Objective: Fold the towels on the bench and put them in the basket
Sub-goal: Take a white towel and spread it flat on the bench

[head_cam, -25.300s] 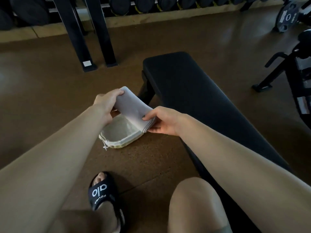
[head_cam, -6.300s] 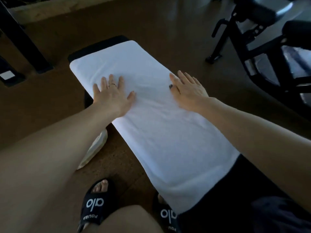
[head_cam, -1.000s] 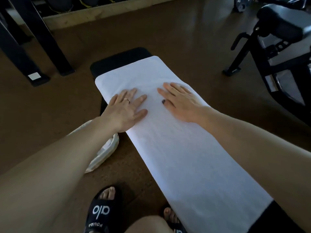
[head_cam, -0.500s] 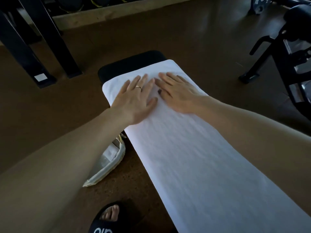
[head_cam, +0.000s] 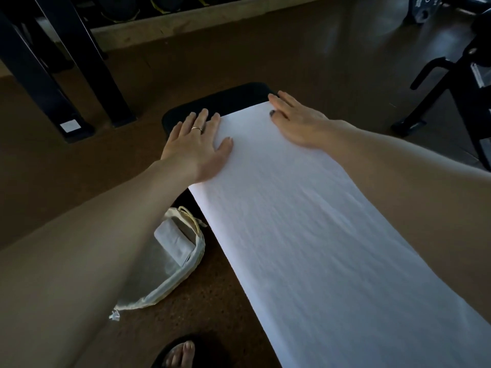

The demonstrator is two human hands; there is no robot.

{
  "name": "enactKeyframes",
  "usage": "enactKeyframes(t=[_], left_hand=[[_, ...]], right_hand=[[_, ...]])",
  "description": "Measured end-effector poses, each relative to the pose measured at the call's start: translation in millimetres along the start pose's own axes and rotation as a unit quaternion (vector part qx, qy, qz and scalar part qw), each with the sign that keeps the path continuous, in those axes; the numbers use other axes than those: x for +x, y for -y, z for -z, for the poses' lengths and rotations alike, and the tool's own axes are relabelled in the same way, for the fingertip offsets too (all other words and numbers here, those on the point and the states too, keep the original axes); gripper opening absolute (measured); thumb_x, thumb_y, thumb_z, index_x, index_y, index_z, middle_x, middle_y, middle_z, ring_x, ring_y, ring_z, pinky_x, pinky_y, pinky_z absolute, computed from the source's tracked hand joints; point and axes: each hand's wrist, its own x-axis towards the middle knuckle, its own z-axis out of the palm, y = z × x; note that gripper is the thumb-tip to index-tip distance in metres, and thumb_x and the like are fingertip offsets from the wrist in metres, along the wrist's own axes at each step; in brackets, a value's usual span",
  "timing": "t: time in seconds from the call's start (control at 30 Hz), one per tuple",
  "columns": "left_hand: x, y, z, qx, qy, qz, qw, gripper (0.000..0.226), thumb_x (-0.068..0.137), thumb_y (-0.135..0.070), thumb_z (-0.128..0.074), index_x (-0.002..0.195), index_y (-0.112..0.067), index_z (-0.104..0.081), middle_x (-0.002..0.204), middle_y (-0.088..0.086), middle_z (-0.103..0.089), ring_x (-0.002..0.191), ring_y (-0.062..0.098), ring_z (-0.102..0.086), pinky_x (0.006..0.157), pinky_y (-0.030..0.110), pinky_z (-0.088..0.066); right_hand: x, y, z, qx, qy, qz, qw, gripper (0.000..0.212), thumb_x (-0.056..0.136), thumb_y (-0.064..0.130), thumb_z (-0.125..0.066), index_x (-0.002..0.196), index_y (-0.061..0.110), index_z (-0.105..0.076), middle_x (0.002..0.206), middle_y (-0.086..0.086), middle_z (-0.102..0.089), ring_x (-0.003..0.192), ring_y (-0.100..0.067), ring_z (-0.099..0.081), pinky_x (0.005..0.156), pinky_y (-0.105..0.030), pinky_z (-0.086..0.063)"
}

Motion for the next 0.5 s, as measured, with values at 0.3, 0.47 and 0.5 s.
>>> enactKeyframes(t=[0.3, 0.47, 0.5], left_hand=[[-10, 5, -6, -0.022, -0.027, 0.0, 0.999, 0.07, 0.105, -0.06, -0.012, 0.164, -0.025, 0.001, 0.172, -0.003, 0.008, 0.157, 0.018, 0.012, 0.127, 0.04, 0.007], [-9, 30, -6, -0.104, -0.046, 0.085, 0.99, 0.067, 0.107, -0.054, -0.02, 0.164, -0.022, -0.002, 0.172, -0.002, 0.005, 0.158, 0.021, 0.006, 0.128, 0.045, -0.003], [-11, 31, -7, -0.151, -0.052, 0.117, 0.98, 0.068, 0.107, -0.054, -0.023, 0.164, -0.022, -0.004, 0.172, 0.0, 0.003, 0.158, 0.026, 0.0, 0.126, 0.048, -0.009]], right_hand=[[-6, 13, -14, -0.089, -0.016, 0.087, 0.992, 0.057, 0.11, 0.048, -0.01, 0.165, 0.032, 0.0, 0.173, 0.008, 0.006, 0.158, -0.012, 0.008, 0.127, -0.035, 0.001], [-1, 2, 0, 0.083, -0.041, -0.065, 0.994, 0.056, 0.112, 0.041, -0.016, 0.166, 0.025, -0.015, 0.172, 0.002, -0.014, 0.157, -0.019, -0.015, 0.126, -0.038, -0.015], [0, 1, 3, 0.14, -0.064, -0.104, 0.983, 0.055, 0.112, 0.041, -0.018, 0.165, 0.023, -0.02, 0.171, -0.001, -0.021, 0.156, -0.021, -0.021, 0.123, -0.037, -0.019]])
